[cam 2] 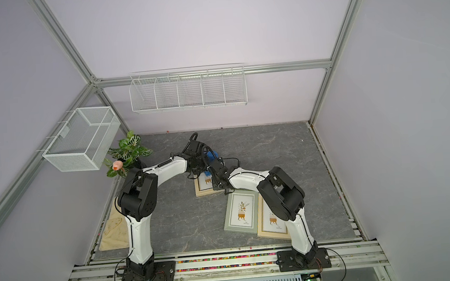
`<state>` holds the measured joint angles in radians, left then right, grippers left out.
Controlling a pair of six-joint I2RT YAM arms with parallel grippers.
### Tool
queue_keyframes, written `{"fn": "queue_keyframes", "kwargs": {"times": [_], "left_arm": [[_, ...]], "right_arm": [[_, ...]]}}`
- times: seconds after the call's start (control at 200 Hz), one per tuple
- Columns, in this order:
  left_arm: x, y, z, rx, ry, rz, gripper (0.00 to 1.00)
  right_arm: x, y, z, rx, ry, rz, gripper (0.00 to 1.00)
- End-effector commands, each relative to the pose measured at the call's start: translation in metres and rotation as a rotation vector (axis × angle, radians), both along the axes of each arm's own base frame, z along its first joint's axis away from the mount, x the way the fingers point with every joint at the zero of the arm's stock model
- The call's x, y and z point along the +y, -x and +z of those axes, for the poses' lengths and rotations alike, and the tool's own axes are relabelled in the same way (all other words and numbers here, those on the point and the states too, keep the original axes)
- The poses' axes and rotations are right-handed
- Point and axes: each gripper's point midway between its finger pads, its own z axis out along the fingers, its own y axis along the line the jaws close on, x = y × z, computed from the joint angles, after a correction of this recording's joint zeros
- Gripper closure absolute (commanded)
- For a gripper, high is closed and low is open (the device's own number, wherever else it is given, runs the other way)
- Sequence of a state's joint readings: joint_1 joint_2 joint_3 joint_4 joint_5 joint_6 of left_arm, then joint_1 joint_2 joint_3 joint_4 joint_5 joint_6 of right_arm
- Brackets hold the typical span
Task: Wipe the picture frame with a cloth
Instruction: Wipe the dirt from the picture frame.
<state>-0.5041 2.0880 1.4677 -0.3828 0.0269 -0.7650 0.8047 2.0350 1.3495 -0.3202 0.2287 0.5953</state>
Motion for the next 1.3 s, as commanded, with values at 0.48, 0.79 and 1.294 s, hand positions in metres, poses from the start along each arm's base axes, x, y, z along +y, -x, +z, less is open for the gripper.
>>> {"fn": "queue_keyframes", "kwargs": {"times": [0.48,0.79,1.294], "left_arm": [[0.032,0.116,-0.020,0.131,-0.041,-0.040,1.00],[0.059,0.034,0.009,0.038,-0.104,0.019,1.00],[0.025,0.117,-0.018,0.110,-0.024,-0.063,1.00]], "right_arm": [[-0.046,0.029,-0.041,0.140,0.167,-0.018,0.93],[-0.049,0.029,-0.034,0.128,0.171,-0.022,0.93],[-0.045,0.025,-0.029,0.121,0.161,-0.015,0.93]]}}
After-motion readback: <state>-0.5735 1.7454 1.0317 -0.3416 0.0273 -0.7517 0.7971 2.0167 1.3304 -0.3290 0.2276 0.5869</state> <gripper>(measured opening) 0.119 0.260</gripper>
